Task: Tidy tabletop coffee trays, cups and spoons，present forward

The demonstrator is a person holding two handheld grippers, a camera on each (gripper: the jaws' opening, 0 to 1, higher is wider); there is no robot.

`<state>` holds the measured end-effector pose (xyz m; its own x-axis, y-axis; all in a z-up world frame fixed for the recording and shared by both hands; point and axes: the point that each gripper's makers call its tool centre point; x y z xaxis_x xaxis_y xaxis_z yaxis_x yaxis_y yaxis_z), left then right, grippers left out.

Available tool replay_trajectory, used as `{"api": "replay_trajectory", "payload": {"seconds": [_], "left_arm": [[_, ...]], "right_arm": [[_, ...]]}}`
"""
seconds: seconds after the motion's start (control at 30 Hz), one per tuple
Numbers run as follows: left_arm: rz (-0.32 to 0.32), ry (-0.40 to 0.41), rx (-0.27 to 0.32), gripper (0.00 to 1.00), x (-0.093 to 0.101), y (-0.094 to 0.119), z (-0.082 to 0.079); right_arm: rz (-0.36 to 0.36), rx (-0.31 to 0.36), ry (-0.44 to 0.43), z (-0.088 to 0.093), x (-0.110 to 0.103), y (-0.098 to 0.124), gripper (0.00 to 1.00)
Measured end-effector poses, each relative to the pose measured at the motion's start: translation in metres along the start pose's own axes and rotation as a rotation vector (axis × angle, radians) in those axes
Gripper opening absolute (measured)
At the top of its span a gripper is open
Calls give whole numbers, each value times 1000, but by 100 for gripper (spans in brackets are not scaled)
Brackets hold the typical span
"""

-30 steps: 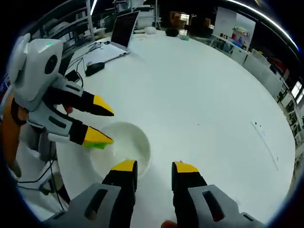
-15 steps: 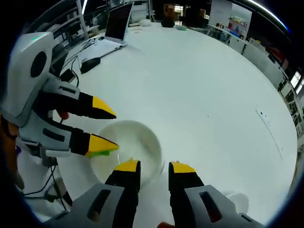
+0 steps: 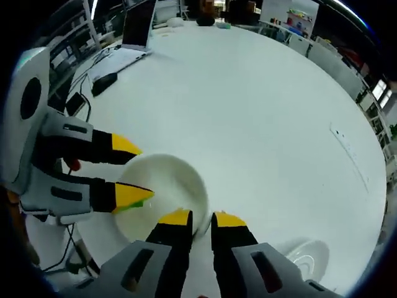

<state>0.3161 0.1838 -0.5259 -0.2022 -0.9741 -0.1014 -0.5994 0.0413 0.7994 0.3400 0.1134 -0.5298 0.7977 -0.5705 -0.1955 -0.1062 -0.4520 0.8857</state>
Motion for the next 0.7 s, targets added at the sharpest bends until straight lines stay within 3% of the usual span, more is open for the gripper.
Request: {"api": "replay_trajectory", "payload": {"seconds": [0.17, 0.3, 0.43, 0.53, 0.7], "left_arm": [[-29, 5, -25, 19, -4, -1, 3], [-16, 18, -39, 18, -4, -1, 3], [-23, 19, -43, 16, -5, -2, 2], [-42, 99, -77, 13, -8, -3, 1], [-93, 50, -88, 11, -9, -5, -1]], "right_arm": [[4, 5, -34, 0, 0, 0, 11], [3, 2, -67, -2, 1, 0, 10], [38, -23, -39, -2, 0, 0, 9], [47, -29, -61, 0, 1, 1, 9], [12, -42, -129, 1, 2, 1, 8]]}}
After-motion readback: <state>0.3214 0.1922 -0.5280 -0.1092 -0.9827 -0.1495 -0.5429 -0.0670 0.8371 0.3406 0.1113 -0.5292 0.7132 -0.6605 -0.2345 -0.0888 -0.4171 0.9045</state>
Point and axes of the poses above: the point that each gripper's makers call its tool centre point, and the gripper's own axes: y roughly backward along the fingers, x roughly to its right, z roughly out of its underside, and after that the axes turned 11 degrees about -z, right-handed
